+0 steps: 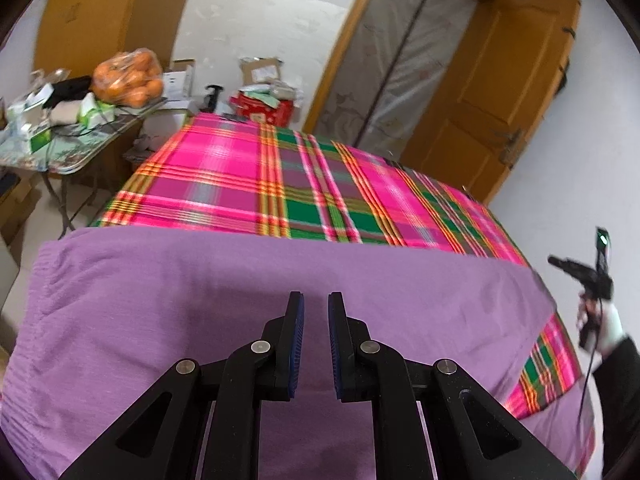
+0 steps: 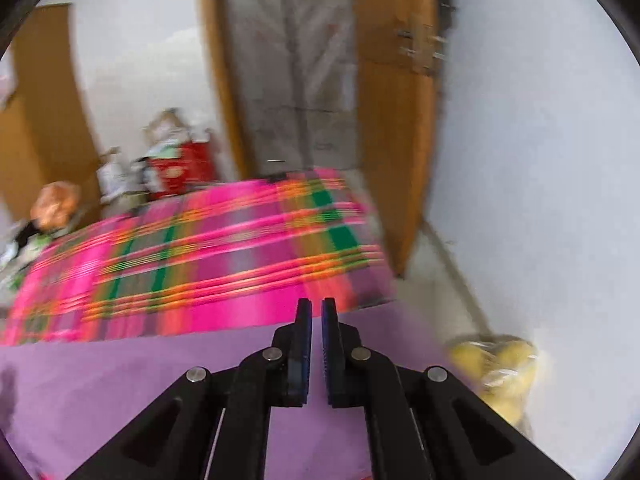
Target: Fold clothes
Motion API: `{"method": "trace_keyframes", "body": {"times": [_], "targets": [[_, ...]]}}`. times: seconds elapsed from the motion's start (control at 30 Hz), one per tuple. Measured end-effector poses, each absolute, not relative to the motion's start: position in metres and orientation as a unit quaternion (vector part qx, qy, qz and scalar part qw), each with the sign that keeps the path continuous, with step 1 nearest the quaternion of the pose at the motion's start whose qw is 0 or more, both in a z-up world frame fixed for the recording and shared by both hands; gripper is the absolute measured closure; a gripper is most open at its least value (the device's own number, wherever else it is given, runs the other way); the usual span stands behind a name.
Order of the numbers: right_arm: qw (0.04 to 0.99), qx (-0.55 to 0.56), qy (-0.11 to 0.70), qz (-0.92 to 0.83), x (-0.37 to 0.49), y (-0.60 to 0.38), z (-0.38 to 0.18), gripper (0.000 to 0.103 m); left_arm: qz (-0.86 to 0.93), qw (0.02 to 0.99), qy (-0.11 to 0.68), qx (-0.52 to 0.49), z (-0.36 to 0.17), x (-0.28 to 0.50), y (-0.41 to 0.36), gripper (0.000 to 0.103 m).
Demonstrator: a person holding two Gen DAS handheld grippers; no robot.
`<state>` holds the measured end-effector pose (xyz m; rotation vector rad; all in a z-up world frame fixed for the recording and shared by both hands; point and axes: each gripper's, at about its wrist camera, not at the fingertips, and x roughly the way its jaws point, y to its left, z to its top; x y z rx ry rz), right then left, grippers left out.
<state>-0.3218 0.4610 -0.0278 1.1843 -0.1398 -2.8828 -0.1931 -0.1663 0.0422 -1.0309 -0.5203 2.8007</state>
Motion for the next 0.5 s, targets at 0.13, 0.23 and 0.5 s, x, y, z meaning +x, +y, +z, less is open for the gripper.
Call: {"method": "trace_keyframes", "body": {"times": [0.13,0.23,0.5], "targets": [[0.111,0.379,-0.026,-0.918,-0.304,0.396,-0.020,0.098,0.920,0.026,-0.210,-0.331,0.054,-0.189,-0.192,0.078],[0.185,0.379,-0.004,-0.907,-0.289,0.345,-0.016,0.091,0.913,0.016,-0.234,-0.335,0.064,-0.183,-0.213,0.076],[0.314,0.405,0.111,-0.851,-0.242,0.217,-0.041,0.089,0.897,-0.013,-0.185,-0.401,0.051,-0.173,-0.272,0.076]]}}
